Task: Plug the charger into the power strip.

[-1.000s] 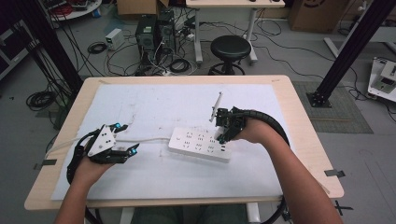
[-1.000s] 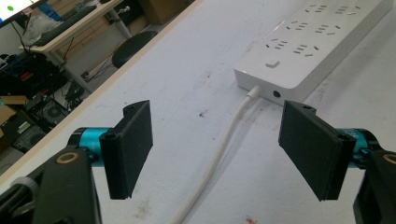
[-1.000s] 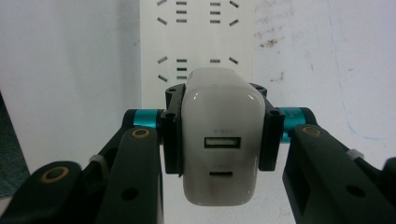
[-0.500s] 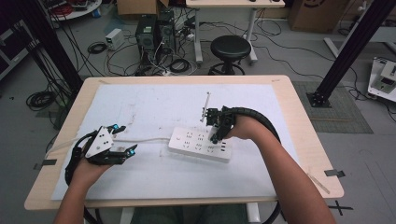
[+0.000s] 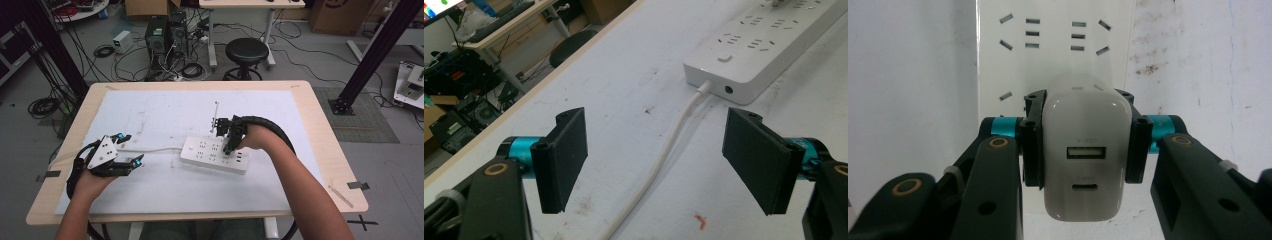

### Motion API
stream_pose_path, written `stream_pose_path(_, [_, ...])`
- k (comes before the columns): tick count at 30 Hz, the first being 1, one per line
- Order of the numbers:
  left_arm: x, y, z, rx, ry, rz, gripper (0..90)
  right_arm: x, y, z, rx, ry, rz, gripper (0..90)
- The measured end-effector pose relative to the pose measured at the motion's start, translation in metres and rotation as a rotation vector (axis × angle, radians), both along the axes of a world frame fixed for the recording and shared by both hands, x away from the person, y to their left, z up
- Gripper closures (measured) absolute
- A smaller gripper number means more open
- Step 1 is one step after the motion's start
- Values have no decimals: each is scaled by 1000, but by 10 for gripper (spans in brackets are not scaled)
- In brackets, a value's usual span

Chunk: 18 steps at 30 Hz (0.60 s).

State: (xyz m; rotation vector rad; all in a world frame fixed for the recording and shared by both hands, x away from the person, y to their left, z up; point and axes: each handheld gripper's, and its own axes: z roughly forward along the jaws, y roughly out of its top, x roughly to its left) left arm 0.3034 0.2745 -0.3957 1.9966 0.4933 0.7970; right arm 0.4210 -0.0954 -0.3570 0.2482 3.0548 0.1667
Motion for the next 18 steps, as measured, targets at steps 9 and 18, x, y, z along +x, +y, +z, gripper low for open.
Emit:
stream_pose_path(9, [2, -6, 1, -7, -4, 2, 260, 2, 15, -11, -64, 6, -9, 635])
stream_pose_path(18, [-1, -10, 1, 3, -1, 3, 260, 5, 10, -15, -30, 30, -24, 637])
